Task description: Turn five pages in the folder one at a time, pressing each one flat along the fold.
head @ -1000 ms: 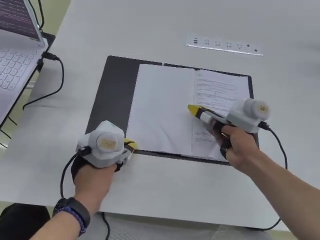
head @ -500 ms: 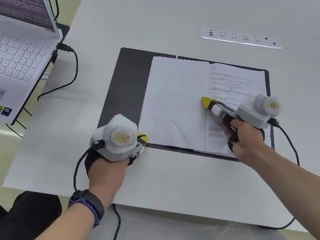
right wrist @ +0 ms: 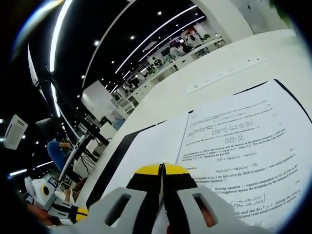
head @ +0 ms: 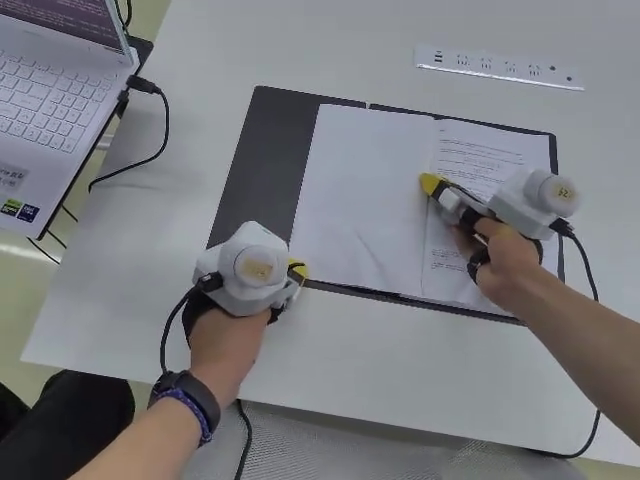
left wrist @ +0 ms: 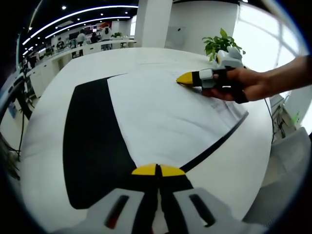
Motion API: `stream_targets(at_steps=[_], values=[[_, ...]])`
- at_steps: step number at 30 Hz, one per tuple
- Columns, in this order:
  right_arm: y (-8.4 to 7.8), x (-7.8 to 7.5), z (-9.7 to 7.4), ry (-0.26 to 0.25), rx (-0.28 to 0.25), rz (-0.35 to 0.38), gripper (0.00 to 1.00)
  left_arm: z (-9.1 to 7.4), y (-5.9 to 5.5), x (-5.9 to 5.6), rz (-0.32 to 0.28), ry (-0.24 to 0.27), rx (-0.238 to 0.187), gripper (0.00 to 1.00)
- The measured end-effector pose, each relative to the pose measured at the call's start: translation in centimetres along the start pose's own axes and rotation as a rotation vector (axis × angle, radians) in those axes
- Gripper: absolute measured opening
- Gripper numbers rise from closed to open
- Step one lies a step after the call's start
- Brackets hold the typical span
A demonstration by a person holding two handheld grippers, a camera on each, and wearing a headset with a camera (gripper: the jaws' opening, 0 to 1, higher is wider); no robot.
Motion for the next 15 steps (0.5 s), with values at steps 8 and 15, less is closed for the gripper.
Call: stream_targets(at_steps=[8, 15], values=[[0.5, 0.1, 0.7, -0.019, -0.033, 0.02, 0.0, -0.1, 0.0, 0.1, -0.003, -0.012, 0.001, 0.0], [1.2, -0.3, 1.3, -0.038, -0.064, 0.036, 0.0, -0.2, -0.1, 0.2, -0.009, -0.019, -0.003, 0.0]])
Point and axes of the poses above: the centre of the closed fingertips' face, and the gripper's own axes: z roughly forward along the fingers, x roughly to its left, y roughly out of its top, the point moved 7 cm from there along -z, roughly backward along the fingers, and after that the axes turned 11 degrees about z, right-handed, at the moved point
